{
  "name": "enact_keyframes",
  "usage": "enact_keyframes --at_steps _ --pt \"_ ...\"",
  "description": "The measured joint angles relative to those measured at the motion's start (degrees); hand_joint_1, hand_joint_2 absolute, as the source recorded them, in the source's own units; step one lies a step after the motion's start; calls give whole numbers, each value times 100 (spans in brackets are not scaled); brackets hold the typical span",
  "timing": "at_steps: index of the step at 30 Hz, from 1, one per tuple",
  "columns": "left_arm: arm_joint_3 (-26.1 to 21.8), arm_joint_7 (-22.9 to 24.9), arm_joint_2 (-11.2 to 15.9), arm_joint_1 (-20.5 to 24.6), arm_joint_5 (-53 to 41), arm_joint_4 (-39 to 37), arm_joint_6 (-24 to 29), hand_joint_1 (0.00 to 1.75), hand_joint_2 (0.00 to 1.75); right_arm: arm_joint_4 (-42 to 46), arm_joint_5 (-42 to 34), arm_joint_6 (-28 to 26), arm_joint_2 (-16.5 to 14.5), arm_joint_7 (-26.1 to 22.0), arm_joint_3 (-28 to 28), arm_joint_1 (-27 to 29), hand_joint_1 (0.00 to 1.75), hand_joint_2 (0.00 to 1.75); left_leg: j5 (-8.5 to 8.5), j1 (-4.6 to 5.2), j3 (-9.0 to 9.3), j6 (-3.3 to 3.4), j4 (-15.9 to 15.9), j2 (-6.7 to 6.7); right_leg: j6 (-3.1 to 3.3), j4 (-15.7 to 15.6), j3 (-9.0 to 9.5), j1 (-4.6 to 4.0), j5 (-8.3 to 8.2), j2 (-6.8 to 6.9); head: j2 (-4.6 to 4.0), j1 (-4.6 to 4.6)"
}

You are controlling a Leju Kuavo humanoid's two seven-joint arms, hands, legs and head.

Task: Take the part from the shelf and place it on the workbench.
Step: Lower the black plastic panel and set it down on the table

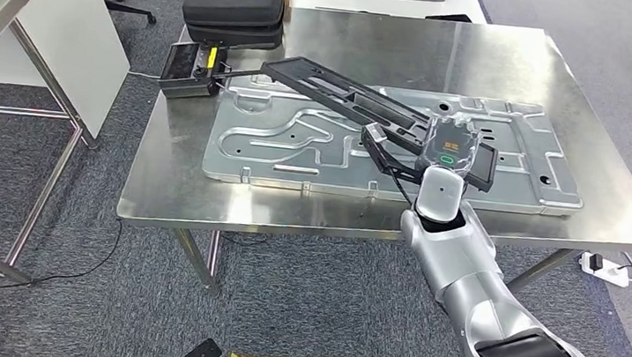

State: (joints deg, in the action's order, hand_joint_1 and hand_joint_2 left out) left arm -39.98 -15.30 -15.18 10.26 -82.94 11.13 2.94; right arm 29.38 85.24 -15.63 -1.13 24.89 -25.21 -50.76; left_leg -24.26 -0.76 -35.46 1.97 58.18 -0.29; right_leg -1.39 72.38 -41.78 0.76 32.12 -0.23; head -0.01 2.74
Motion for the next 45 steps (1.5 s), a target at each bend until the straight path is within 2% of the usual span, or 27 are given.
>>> enact_keyframes --at_steps 1,2,3,5,6,8,12,13,14,16,17,18,19,22,24,28,30,32,33,34,35,37,38,40,42,44,45 --pt "0 0 1 -3 8 0 2 0 0 -2 15 -2 18 5 16 18 175 175 -4 0 1 3 4 1 -13 240 -124 5 51 1 1 0" --pt "0 0 1 -4 10 0 6 0 0 -4 29 -2 31 5 27 36 175 175 -9 0 3 3 10 -1 -17 282 -156 9 -4 3 1 0" --pt "0 0 1 -5 10 0 10 0 0 -5 40 -3 40 5 34 48 174 175 -16 0 6 -2 19 -3 -11 85 -72 13 -165 4 1 0" --pt "0 0 1 -3 12 1 15 0 0 -6 53 -6 48 4 47 49 173 175 -37 9 10 -32 41 -7 23 -669 294 7 -540 8 0 0" --pt "0 0 1 -1 13 1 15 0 0 -5 56 -9 51 4 53 45 173 175 -49 22 6 -50 53 -7 42 -986 455 -6 -645 10 0 1" --pt "0 0 1 1 14 1 16 0 0 -5 59 -14 52 3 60 40 174 175 -61 47 -6 -72 66 -5 61 -1234 590 -31 -664 11 1 1" --pt "1 -1 1 1 17 0 17 0 0 -5 70 -33 48 4 60 52 172 175 -56 47 -10 -88 69 -5 85 -1272 576 -43 -676 6 1 -1" --pt "1 -1 2 -2 22 0 22 0 0 -6 105 -47 43 27 60 68 171 175 -128 41 -47 -123 157 -3 140 -1287 582 -31 -687 7 1 -2" --pt "2 0 2 -6 28 0 26 0 0 -7 144 -62 37 50 60 86 172 175 -272 31 -148 -163 392 -2 198 -1297 587 -20 -695 8 1 -4" --pt "4 3 4 -19 50 0 34 0 0 -9 225 -74 27 102 60 121 172 175 -682 18 -510 -241 1200 -1 298 -1328 605 1 -708 18 0 -5" --pt "4 4 5 -29 60 0 34 0 0 -12 242 -74 26 106 60 136 173 175 -804 14 -678 -253 1560 0 304 -1327 606 -2 -706 17 1 -4" --pt "4 4 7 -40 70 0 35 0 0 -17 258 -71 26 109 60 154 173 175 -805 13 -754 -257 1708 0 305 -1325 607 -4 -704 15 1 -4" --pt "4 3 8 -48 79 1 37 0 0 -21 270 -67 24 109 60 169 173 175 -696 13 -723 -254 1627 0 304 -1321 610 -5 -702 12 1 -4" --pt "4 -4 11 -48 109 2 45 0 0 -27 293 -44 1 103 59 190 173 175 -155 25 -211 -204 538 -2 273 -1299 622 -14 -676 -1 0 -5" --pt "4 -12 12 -43 116 2 47 0 0 -27 312 -19 -19 97 58 196 173 175 -62 46 -6 -167 109 -7 226 -1288 605 -29 -671 -5 1 -4" --pt "4 -16 13 -48 117 2 48 0 0 -31 335 10 -37 92 53 218 172 175 -39 31 33 -70 1 -8 112 -1221 560 -26 -611 -2 0 -1" --pt "4 -17 11 -39 116 2 48 0 0 -32 340 10 -38 94 50 221 171 175 -15 12 58 -17 -42 -2 66 -752 351 -6 -332 2 0 2" --pt "4 -17 11 -36 117 2 47 0 0 -42 341 11 -39 93 48 242 171 175 -16 13 58 1 -39 1 30 -21 5 4 -22 3 0 3" --pt "4 -17 11 -38 117 2 47 0 0 -50 341 14 -39 93 45 264 171 175 -20 13 58 2 -31 0 18 211 -114 11 24 4 1 3" --pt "4 -17 12 -40 118 2 47 0 0 -59 341 17 -40 92 44 284 168 175 -27 12 57 2 -18 -5 14 242 -138 16 -38 6 1 4" --pt "4 -17 11 -42 117 2 47 0 0 -66 343 19 -40 92 42 299 167 175 -39 11 57 -2 -2 -11 18 47 -52 22 -199 7 1 4" --pt "4 -17 10 -42 116 2 47 0 0 -74 350 19 -40 93 40 306 163 175 -71 18 54 -28 36 -20 46 -695 306 20 -562 12 1 4" --pt "4 -17 10 -40 115 2 47 0 0 -75 353 15 -43 95 40 306 164 175 -84 28 43 -46 56 -21 67 -1002 451 8 -660 11 1 2" --pt "5 -16 11 -40 113 1 46 0 0 -86 355 7 -54 101 39 325 160 175 -85 47 23 -87 66 -17 102 -1224 547 -25 -668 5 1 1" --pt "8 -14 11 -46 110 1 43 0 0 -99 354 -6 -61 106 38 360 80 175 -84 46 16 -135 57 -16 154 -1252 546 -23 -688 4 1 1" --pt "11 -13 11 -52 110 1 39 0 0 -105 357 -36 -67 108 38 373 0 175 -211 39 -46 -192 210 -11 231 -1291 569 3 -710 9 1 -1" --pt "13 -13 12 -52 110 1 37 0 0 -108 363 -55 -74 108 38 371 0 175 -359 35 -149 -216 448 -8 267 -1310 581 16 -719 12 0 -3"
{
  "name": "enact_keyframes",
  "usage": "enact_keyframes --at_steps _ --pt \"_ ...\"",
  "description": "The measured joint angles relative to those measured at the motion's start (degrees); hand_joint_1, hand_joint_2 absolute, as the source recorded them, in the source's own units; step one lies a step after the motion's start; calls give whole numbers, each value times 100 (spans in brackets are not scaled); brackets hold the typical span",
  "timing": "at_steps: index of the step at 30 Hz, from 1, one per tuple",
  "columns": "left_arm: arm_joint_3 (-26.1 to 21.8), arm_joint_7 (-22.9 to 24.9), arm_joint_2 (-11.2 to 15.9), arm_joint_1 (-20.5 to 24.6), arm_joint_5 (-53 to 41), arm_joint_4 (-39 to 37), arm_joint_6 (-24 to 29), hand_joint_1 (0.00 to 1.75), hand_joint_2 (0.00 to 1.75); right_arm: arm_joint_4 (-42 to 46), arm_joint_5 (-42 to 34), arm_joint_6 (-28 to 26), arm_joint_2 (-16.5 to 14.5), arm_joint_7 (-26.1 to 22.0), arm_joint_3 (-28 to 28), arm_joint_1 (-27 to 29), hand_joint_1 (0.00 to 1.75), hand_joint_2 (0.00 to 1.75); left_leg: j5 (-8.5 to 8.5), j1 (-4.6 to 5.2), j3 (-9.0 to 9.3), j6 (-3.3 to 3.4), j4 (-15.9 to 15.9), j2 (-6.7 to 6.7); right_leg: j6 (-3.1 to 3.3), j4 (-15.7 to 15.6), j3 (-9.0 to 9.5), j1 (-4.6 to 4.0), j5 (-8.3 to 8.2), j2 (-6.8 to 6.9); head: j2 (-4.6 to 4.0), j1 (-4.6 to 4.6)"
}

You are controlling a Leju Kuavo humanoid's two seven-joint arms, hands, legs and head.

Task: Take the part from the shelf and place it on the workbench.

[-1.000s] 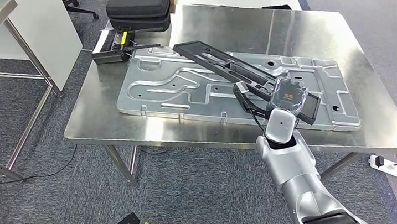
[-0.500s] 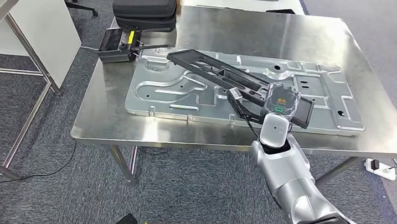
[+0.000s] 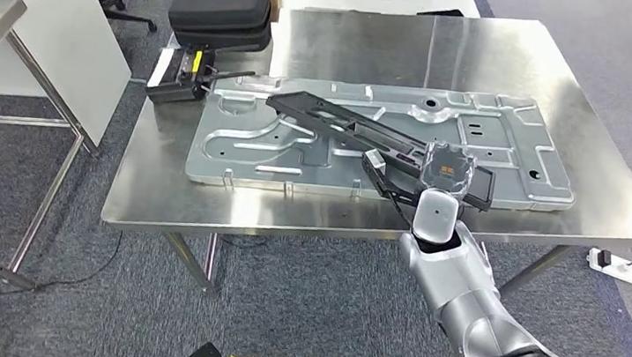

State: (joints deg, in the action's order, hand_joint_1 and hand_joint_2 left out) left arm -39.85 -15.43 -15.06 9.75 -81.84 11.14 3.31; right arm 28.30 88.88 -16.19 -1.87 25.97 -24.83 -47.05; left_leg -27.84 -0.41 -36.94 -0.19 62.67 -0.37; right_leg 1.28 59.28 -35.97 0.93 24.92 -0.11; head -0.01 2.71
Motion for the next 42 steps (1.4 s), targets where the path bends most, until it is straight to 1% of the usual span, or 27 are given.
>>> enact_keyframes --at_steps 1,3,4,5,6,8,9,11,13,15,16,19,20,21,22,23,25,27,29,31,34,35,36,37,39,40,42 --pt "1 -2 0 -1 1 0 -5 0 0 -8 8 -19 -7 0 0 2 0 175 -181 -6 -152 -17 354 3 23 -5 4 -6 -1 0 0 -1" --pt "4 -4 0 -9 1 -1 -17 0 0 -38 25 -38 -15 1 -1 24 0 87 -454 -14 -483 -37 1067 3 44 -2 4 -18 2 1 0 -2" --pt "5 -4 0 -16 1 -1 -22 0 0 -59 33 -38 -18 4 -2 38 0 44 -458 -15 -557 -39 1217 3 45 1 4 -21 3 0 0 -2" --pt "7 -4 0 -21 1 -1 -24 0 0 -74 43 -38 -22 8 -2 48 0 0 -381 -15 -547 -35 1190 3 45 6 4 -23 4 -2 -1 -2" --pt "9 -3 0 -23 1 0 -25 0 0 -86 57 -39 -26 13 -3 53 0 0 -239 -15 -455 -26 997 3 43 11 6 -24 5 -5 0 -2" --pt "20 -3 1 -19 1 1 -33 0 0 -98 85 -44 -32 24 -4 53 0 0 82 -14 -139 8 346 3 32 23 13 -24 13 -12 1 -2" --pt "28 -7 1 -16 1 1 -48 0 0 -102 97 -51 -35 28 -5 50 0 0 182 -4 27 27 14 2 18 33 10 -34 19 -15 1 -2" --pt "47 -43 1 -14 4 0 -107 0 87 -117 109 -82 -42 26 -10 45 0 0 247 17 211 58 -359 -3 -30 37 -2 -50 17 -19 1 -2" --pt "65 -124 2 -21 10 -1 -193 0 175 -138 113 -122 -50 2 -21 42 0 0 252 18 229 96 -405 -6 -92 19 -6 -57 0 -20 0 -2" --pt "94 -218 3 -20 16 1 -282 0 175 -148 113 -148 -56 -27 -28 32 0 0 296 -10 247 158 -462 -2 -153 105 -39 -50 78 -17 1 1" --pt "110 -255 2 -15 18 0 -324 0 175 -151 113 -156 -57 -39 -29 22 0 0 316 -27 256 187 -490 2 -184 288 -118 -44 202 -15 1 2" --pt "131 -305 3 -10 21 0 -403 0 175 -179 113 -172 -59 -66 -40 17 0 0 329 -29 251 213 -498 12 -259 1312 -577 -13 697 -9 0 3" --pt "132 -308 3 -13 21 0 -411 0 175 -194 113 -173 -60 -73 -46 26 0 0 328 -29 249 212 -492 12 -275 1520 -672 -3 737 -7 -1 3" --pt "132 -310 4 -15 22 -1 -415 0 175 -207 113 -174 -61 -78 -50 32 0 0 324 -30 248 209 -483 9 -283 1519 -667 6 670 -6 0 4" --pt "132 -311 4 -15 22 -1 -416 0 175 -216 113 -175 -62 -82 -52 31 0 0 317 -31 248 201 -468 5 -283 1302 -554 16 511 -4 0 4" --pt "132 -313 3 -16 23 0 -416 0 175 -222 113 -177 -62 -85 -52 22 0 0 305 -32 248 189 -448 1 -276 926 -363 25 313 -1 1 4" --pt "133 -317 3 -13 23 1 -416 0 175 -225 113 -186 -67 -87 -52 -3 0 87 278 -12 230 150 -407 -2 -239 273 -37 9 99 -1 1 3" --pt "134 -327 5 -12 24 1 -419 0 175 -228 113 -204 -79 -94 -54 -11 0 175 275 7 213 105 -397 0 -187 76 43 -23 98 -7 1 1" --pt "137 -334 6 -13 33 1 -411 0 175 -232 113 -220 -87 -101 -55 -9 0 175 269 -2 207 50 -399 0 -119 48 41 -14 74 -6 1 1" --pt "140 -315 8 -14 56 1 -375 0 175 -233 113 -235 -100 -98 -55 -25 0 175 106 -15 114 -4 -185 1 -29 7 58 5 47 -2 0 1" --pt "152 -231 10 -12 83 1 -270 0 175 -234 113 -257 -122 -96 -55 -25 0 175 -410 -26 -354 -52 860 4 38 -10 68 -7 39 -2 0 -1" --pt "160 -189 11 -17 86 1 -228 0 175 -235 113 -265 -123 -95 -55 -11 0 175 -488 -27 -490 -59 1144 4 40 -8 69 -14 41 -2 1 0" --pt "168 -148 11 -22 86 1 -187 0 175 -237 113 -277 -123 -96 -55 1 0 175 -459 -27 -539 -59 1232 4 42 -6 70 -19 43 -2 0 1" --pt "177 -115 11 -25 87 1 -152 0 175 -238 113 -296 -123 -99 -55 10 0 175 -327 -27 -485 -52 1105 4 42 -2 73 -21 45 -4 1 -1" --pt "199 -84 11 -23 95 1 -105 0 175 -237 113 -333 -123 -125 -55 9 0 175 67 -25 -132 -13 350 4 25 9 82 -24 59 -10 -1 0" --pt "214 -75 10 -18 99 1 -91 0 175 -236 113 -343 -123 -145 -55 4 0 175 193 -17 45 8 -21 3 7 21 77 -33 66 -14 -1 1" --pt "242 -61 9 -17 104 1 -76 0 175 -236 113 -344 -124 -192 -55 0 0 175 253 5 213 40 -380 0 -42 27 60 -50 68 -18 1 1"
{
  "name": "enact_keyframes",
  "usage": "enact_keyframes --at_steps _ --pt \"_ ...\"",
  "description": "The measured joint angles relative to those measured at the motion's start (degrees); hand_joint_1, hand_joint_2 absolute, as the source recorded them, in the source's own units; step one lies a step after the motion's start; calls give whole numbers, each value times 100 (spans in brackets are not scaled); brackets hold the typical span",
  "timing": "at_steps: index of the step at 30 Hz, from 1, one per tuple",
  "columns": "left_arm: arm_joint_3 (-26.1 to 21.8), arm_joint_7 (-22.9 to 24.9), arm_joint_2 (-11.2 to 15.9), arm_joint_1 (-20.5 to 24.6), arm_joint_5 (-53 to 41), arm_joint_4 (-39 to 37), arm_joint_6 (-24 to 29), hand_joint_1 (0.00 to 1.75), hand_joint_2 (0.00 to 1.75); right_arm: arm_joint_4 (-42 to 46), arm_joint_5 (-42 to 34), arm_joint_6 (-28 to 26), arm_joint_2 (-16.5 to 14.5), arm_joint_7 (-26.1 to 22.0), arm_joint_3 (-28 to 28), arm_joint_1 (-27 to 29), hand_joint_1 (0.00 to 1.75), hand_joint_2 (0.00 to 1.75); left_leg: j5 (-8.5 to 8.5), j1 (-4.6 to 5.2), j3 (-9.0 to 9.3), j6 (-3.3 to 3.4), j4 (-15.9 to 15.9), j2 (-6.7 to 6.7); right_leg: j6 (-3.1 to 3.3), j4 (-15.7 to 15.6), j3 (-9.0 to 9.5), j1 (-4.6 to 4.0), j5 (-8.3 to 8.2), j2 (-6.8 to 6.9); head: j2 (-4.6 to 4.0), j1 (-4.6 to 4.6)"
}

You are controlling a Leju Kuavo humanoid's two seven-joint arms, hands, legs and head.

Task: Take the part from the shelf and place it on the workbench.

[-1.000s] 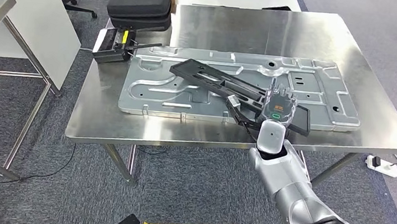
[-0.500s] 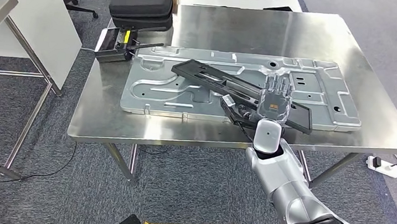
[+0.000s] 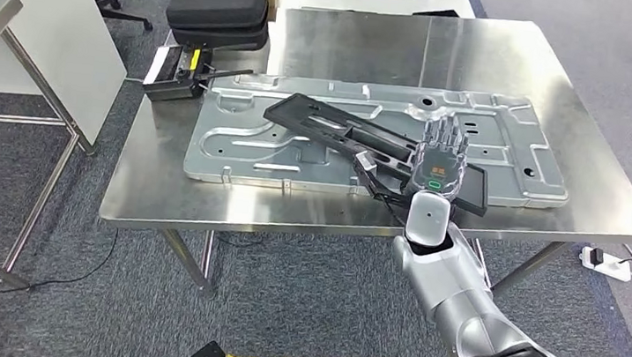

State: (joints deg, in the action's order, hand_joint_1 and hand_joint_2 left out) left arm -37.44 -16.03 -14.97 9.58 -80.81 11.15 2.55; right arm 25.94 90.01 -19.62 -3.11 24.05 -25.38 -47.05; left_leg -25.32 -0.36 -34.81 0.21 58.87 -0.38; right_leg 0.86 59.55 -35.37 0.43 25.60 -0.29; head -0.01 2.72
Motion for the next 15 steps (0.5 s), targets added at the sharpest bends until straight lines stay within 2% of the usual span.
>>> enact_keyframes --at_steps 2,4,5,7,8,9,10,11,13,14,15 --pt "14 6 -5 -6 0 0 3 0 175 2 0 2 -4 -25 -1 1 0 175 10 1 20 43 -41 0 -62 -19 -3 -6 -8 -1 1 -2" --pt "20 6 -15 -4 2 0 7 0 175 3 0 2 -8 -29 -2 -7 0 175 48 -26 49 114 -105 4 -124 115 -59 3 108 2 0 3" --pt "24 7 -20 0 3 0 10 0 175 3 0 2 -8 -29 -2 -13 0 175 64 -41 63 142 -133 7 -150 345 -162 12 251 4 0 6" --pt "29 7 -22 1 7 0 16 0 175 0 0 2 -8 -29 -2 -6 0 175 70 -40 64 162 -137 11 -194 1081 -504 31 601 6 1 9" --pt "30 8 -22 -3 8 0 16 0 175 -4 0 2 -8 -29 -2 9 0 175 68 -40 62 164 -133 12 -213 1408 -665 38 707 7 0 10" --pt "30 8 -22 -6 8 0 16 0 175 -9 0 3 -8 -29 -2 25 0 175 64 -40 60 164 -126 12 -226 1571 -754 44 711 9 0 9" --pt "30 8 -23 -7 9 0 16 0 175 -13 0 3 -8 -29 -2 34 0 175 57 -40 59 162 -115 9 -233 1521 -739 53 608 10 0 10" --pt "31 8 -23 -7 9 0 16 0 175 -16 0 3 -8 -29 -2 34 0 175 46 -41 60 154 -97 6 -232 1255 -617 64 419 13 0 10" --pt "32 8 -25 -4 9 0 17 0 175 -18 0 2 -9 -29 -2 13 0 175 6 -28 48 118 -42 0 -210 484 -253 69 79 18 0 11" --pt "32 8 -24 -1 9 0 17 0 175 -18 0 2 -10 -29 -3 1 0 175 -6 -19 32 93 -21 -3 -189 215 -125 59 1 18 0 9" --pt "32 8 -24 -1 8 0 17 0 175 -18 0 2 -13 -29 -3 -4 0 175 -11 -11 18 68 -8 -3 -167 80 -66 46 -8 16 0 8"
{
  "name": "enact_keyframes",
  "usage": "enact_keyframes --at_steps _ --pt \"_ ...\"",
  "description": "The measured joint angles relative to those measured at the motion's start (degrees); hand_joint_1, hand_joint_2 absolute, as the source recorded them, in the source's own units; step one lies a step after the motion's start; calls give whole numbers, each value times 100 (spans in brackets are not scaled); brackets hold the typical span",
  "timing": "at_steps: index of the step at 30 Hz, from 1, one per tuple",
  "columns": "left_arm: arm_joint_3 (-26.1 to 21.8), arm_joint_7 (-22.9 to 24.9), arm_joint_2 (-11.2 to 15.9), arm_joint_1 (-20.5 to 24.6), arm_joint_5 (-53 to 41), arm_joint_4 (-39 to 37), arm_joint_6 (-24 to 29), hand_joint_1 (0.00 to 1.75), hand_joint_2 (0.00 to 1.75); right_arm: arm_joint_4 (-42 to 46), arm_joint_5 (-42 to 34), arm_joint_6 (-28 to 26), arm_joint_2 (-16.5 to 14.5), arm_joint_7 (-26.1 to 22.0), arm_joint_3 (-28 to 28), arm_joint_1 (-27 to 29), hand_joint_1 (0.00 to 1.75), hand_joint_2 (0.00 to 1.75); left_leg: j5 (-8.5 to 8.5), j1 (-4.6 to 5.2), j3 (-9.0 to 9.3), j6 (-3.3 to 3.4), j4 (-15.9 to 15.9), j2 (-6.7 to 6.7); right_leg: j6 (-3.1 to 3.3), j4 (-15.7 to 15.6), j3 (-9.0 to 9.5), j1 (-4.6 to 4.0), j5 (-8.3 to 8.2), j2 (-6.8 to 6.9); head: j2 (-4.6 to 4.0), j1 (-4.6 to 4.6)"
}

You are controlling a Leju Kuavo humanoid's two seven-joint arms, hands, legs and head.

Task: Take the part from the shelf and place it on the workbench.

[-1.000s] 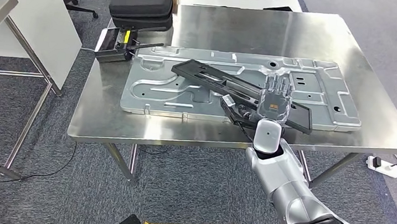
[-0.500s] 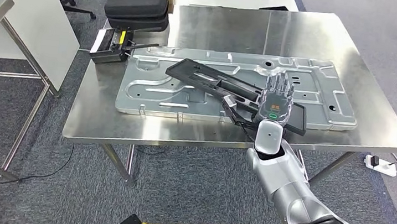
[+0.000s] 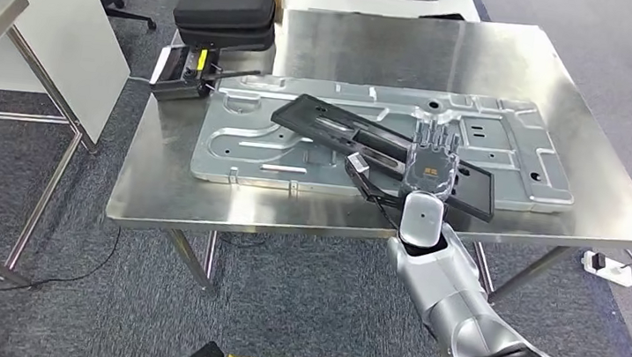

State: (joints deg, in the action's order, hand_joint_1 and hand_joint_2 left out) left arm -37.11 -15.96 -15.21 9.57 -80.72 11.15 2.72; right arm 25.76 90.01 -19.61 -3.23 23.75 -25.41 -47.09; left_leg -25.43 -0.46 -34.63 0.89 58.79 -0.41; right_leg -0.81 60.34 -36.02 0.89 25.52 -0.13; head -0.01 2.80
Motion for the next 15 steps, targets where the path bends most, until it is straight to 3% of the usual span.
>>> enact_keyframes --at_steps 4,6,8,9,10,11,13,15 --pt "2 0 0 -7 1 0 1 0 175 0 0 0 1 1 -1 5 0 175 -61 -5 -44 -99 71 4 134 -66 17 5 -21 -4 -1 -3" --pt "2 0 2 -4 1 0 1 0 175 2 0 0 -8 1 -1 -12 0 175 -351 -18 -253 -144 549 9 213 -99 34 17 -42 -1 1 -4" --pt "2 0 2 -4 3 0 1 0 175 1 0 4 -18 -9 -1 -9 0 175 -682 -22 -609 -173 1316 8 245 -100 31 5 -41 -1 1 -5" --pt "2 0 2 -10 7 0 1 0 175 0 0 19 -21 -26 -3 -1 0 175 -739 -24 -733 -179 1566 8 246 -98 32 -2 -40 -1 1 -5" --pt "2 0 2 -16 12 0 1 0 175 0 0 53 -26 -54 -7 4 0 175 -686 -24 -759 -178 1607 9 247 -95 32 -6 -39 -1 1 -5" --pt "2 0 3 -18 20 0 1 0 175 0 0 115 -36 -92 -16 2 0 175 -532 -23 -670 -167 1418 9 246 -91 36 -9 -39 -3 0 -5" --pt "3 0 4 -12 44 0 3 0 175 1 0 303 -73 -179 -40 -22 0 175 -153 -15 -290 -117 639 8 234 -81 41 -18 -33 -12 0 -5" --pt "6 0 5 -3 78 0 11 0 175 -1 0 549 -111 -276 -79 -60 0 175 3 7 -26 -71 83 5 190 -68 22 -36 -34 -21 0 -4"
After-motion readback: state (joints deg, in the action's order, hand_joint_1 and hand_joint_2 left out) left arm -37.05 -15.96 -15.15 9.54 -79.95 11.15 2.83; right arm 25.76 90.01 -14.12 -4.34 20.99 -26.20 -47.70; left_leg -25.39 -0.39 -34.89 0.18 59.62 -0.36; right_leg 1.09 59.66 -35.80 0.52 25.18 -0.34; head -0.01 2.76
